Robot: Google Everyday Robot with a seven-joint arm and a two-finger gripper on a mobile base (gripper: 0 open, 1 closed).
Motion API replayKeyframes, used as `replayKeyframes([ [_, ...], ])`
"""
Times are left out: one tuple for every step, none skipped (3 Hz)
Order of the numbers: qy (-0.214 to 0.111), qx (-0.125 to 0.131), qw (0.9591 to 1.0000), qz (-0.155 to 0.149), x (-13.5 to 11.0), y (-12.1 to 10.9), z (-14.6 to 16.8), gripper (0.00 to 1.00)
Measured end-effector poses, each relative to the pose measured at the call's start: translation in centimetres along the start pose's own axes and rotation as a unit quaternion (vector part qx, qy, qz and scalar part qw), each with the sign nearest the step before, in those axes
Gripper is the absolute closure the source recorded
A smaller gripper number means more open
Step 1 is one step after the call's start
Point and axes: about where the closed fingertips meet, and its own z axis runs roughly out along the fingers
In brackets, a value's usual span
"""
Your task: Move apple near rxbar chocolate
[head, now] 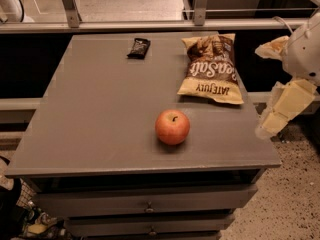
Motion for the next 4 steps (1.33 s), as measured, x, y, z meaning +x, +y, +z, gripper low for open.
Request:
replayKeyframes([
  [-0.101, -0.02, 0.9946, 0.01, -1.7, 0.3, 4.0, 0.0],
  [-0.194, -0.039, 0.9801, 0.016, -4.1, 0.4, 7.6, 0.0],
  [-0.259, -0.06, 0.964, 0.018, -6.0, 0.8, 10.6, 0.0],
  [-0.293, -0.087, 0.952, 0.016, -7.3, 1.8, 13.1, 0.0],
])
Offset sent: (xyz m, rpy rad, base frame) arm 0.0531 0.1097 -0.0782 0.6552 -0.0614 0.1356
